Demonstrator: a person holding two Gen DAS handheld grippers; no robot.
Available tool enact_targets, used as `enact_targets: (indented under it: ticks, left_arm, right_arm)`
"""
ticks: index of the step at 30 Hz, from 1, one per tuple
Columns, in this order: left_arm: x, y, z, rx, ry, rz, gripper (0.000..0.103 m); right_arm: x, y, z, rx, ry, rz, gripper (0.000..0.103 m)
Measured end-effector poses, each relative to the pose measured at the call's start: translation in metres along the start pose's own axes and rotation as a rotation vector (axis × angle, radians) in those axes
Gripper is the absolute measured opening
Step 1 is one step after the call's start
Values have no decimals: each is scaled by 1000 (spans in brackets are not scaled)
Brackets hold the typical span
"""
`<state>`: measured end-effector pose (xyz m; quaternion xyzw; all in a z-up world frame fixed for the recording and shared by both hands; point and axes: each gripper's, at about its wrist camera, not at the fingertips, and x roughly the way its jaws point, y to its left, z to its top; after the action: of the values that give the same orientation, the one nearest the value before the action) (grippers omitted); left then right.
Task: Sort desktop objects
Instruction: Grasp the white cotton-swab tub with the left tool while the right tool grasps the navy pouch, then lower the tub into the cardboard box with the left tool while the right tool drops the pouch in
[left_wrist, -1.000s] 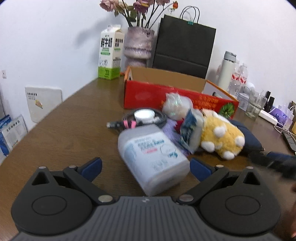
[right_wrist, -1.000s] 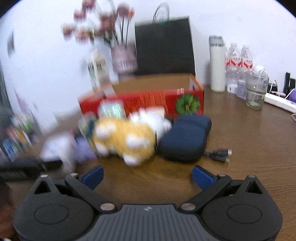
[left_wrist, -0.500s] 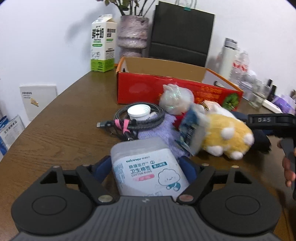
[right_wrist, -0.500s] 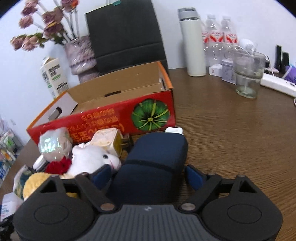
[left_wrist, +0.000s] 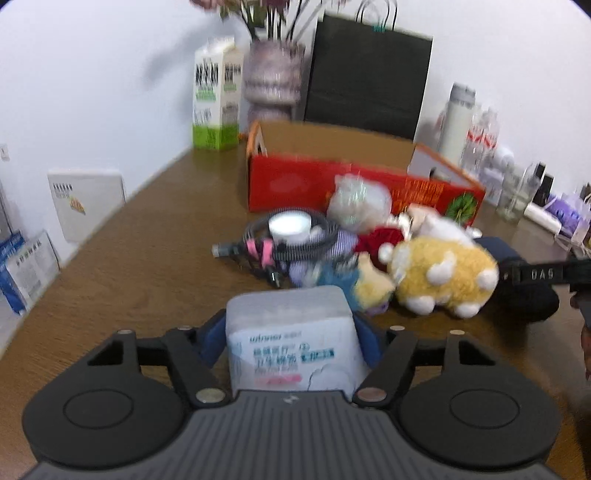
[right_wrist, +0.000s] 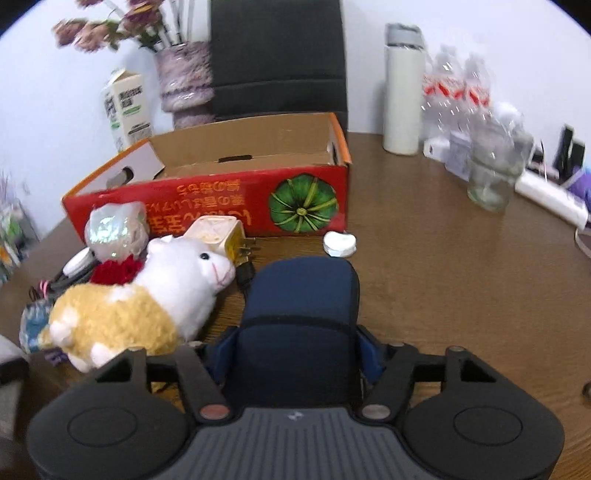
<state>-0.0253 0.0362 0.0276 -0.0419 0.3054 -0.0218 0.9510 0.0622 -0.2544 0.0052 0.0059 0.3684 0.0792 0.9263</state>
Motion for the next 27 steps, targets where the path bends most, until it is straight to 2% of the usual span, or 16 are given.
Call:
enact_targets:
  ticks: [2,5,7,9,11,13,16,18,20,23,26,27]
  left_arm:
    - [-15,2,8,-2,-48,-12,68]
    - [-27,6,34,-24,-97,-68,67]
    - [-25,6,56,-14,-129,-95,67]
    - [-16,0,75,21,-151,-71,67]
    - [-7,-2,96,34,-153,-58,67]
    - [4,-3,123,37,-142,-102,67]
    - [40,-8,176,32,-85,-125,67]
    - [79,-15,209,39,-25,-115,67]
    - [130,-20,238,44,65,-88,67]
    - [201,-22,258,33,225,-47,67]
    - [263,-18,256,11,355,14,67]
    - [276,-17,254,18,375,19,67]
  right_arm:
    - [-15,2,0,3,-40,13,62]
    - [-48,6,6,4,-140,38,62]
    - [-66,5,19,11,-201,107,62]
    - [-75,4,37,19,-250,173,62]
    - [-74,6,54,19,-282,194,62]
    - [-69,12,73,13,-293,195,62]
    - [-49,18,112,39,-278,258,62]
    - [-22,23,145,75,-235,301,62]
    - [9,29,170,84,-188,302,62]
    - [66,43,203,84,-74,259,62]
    - [122,50,217,78,56,223,62]
    - [138,51,218,69,92,210,62]
